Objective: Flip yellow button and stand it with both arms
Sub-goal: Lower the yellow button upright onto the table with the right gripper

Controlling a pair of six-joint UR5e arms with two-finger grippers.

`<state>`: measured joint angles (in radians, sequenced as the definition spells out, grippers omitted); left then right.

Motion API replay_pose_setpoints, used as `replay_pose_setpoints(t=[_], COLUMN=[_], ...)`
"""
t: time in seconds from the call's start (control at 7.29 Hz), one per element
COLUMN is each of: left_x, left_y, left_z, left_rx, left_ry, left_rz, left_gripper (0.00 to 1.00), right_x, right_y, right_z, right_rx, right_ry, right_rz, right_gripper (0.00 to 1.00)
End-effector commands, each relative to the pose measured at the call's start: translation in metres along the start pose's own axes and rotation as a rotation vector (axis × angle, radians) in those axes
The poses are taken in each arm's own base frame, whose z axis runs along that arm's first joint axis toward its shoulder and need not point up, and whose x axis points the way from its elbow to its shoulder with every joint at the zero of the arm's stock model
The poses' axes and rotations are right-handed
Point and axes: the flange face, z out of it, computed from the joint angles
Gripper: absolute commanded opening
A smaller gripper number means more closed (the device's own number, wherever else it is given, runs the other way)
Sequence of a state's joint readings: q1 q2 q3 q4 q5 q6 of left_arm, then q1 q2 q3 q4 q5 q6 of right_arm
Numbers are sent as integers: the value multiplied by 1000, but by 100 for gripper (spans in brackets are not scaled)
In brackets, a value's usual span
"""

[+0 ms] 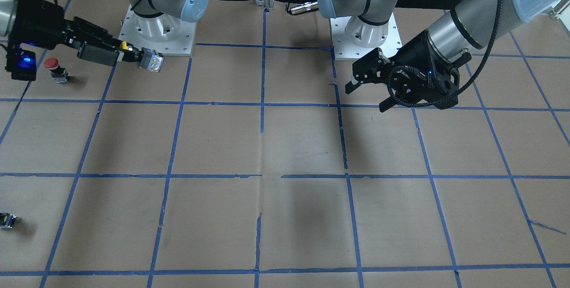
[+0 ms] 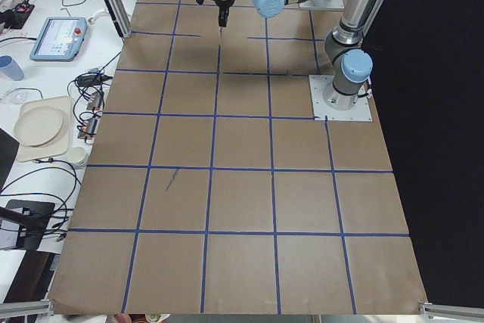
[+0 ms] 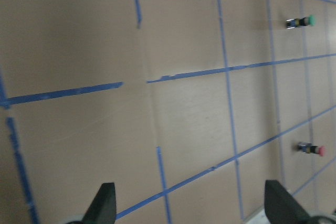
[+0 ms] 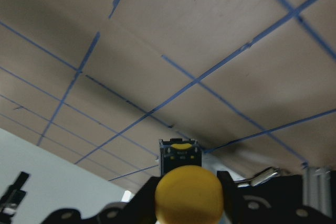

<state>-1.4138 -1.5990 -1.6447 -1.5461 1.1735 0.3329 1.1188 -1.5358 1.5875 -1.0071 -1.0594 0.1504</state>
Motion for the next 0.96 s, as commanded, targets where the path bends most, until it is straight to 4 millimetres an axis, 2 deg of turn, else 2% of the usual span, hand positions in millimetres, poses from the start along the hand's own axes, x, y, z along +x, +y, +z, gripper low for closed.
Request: replay_pose_setpoints(t=[0.0,0.14,0.27,0.41,0.55,0.69,0.82], left_x=[45,51,53,55,60,54,51], left_y=[-7,1,-1,4,8,1,6], left_z=[-5,-16,-22,-22,-34,-29,-23], left_rx=[-75,-59,-27,-31,-10,-14,-26], left_ry=[-308,-375,-383,-381,-359,-346,-362], left_rz=[139,88,-4,-61,-151,-179,-163], left_gripper=[100,100,100,100,100,100,100], right_x=[35,39,42,44,55,72,86], right_y=[-53,-63,-73,-81,-98,-112,-129], right_z=[-37,-48,-57,-68,-66,-80,-84], right_rx=[76,120,150,179,130,137,145], right_ry=[294,417,528,588,603,636,679], right_rz=[-366,-580,-755,-924,-1047,-1180,-1316], right_gripper=[4,4,4,4,4,4,5])
